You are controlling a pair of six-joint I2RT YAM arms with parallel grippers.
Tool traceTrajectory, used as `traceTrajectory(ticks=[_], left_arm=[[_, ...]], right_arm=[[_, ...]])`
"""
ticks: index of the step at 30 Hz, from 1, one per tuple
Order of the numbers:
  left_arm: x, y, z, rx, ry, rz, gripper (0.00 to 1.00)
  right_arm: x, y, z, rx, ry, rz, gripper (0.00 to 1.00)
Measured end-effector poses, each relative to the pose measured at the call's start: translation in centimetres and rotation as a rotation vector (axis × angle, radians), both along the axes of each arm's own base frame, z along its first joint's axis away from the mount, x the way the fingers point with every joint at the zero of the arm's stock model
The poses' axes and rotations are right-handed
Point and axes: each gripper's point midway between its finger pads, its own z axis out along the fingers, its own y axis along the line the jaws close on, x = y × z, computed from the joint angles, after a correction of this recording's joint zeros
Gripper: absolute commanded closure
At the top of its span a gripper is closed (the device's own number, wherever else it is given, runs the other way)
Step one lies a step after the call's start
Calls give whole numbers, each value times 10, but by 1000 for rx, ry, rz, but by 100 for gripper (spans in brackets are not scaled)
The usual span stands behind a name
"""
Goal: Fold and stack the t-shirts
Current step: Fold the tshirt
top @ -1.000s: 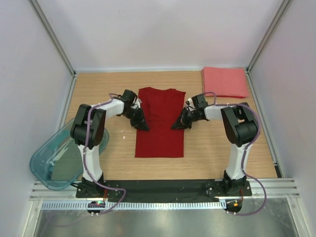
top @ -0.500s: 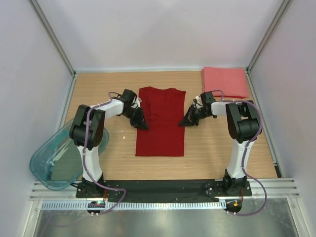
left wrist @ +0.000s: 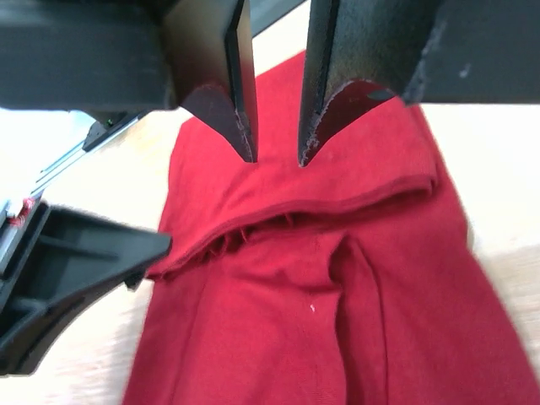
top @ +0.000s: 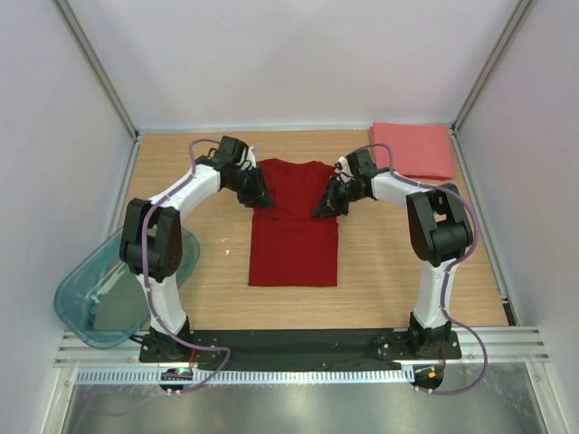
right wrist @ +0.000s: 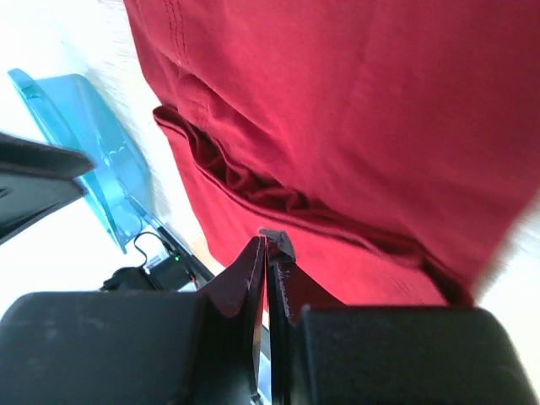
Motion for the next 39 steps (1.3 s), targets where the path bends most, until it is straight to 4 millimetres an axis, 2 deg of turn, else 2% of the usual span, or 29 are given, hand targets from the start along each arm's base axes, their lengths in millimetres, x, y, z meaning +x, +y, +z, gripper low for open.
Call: traceTrajectory(ticks=[2, 4, 6, 8, 14, 17, 18, 20, 21, 24, 27, 28, 30, 32, 35, 39], left_arm=[[4, -2, -16, 0, 24, 0, 76], [5, 0, -43, 22, 76, 6, 77], [-1, 6, -73, 60, 138, 17, 78], [-8, 11, -87, 72, 187, 27, 78], [-5, 23, -87, 140, 151, 30, 77], [-5, 32, -84, 195, 128, 31, 69], [-6, 36, -82, 217, 121, 31, 58], [-7, 45, -75, 252, 106, 40, 50], [-7, 49, -69, 268, 93, 43, 46], [-9, 56, -44, 288, 43, 49, 42], [-13, 60, -14, 288, -14, 57, 41], [-16, 61, -6, 284, -31, 59, 40], [-27, 64, 7, 268, -64, 58, 39], [-51, 68, 7, 252, -54, 45, 39], [-93, 74, -11, 236, 15, 14, 39], [-132, 79, -39, 227, 117, -11, 39]], right_arm=[[2, 6, -5, 8, 4, -5, 89], [4, 3, -16, 5, 21, -19, 89], [4, -8, -32, -13, 51, -44, 89], [0, -22, -45, -20, 90, -67, 89], [0, -54, -49, -36, 95, -76, 89], [0, -64, -47, -94, 79, -52, 87], [0, -67, -46, -118, 71, -47, 86], [0, -75, -43, -182, 49, -35, 82], [-1, -81, -40, -215, 38, -30, 81], [-7, -92, -23, -273, 9, -21, 72], [-15, -97, 2, -285, -43, -24, 57], [-20, -98, 10, -281, -65, -23, 50], [-38, -97, 19, -265, -83, -18, 47], [-67, -93, 21, -244, -73, -2, 44], [-111, -82, 9, -224, -26, 42, 43], [-162, -71, -20, -214, 67, 81, 43]])
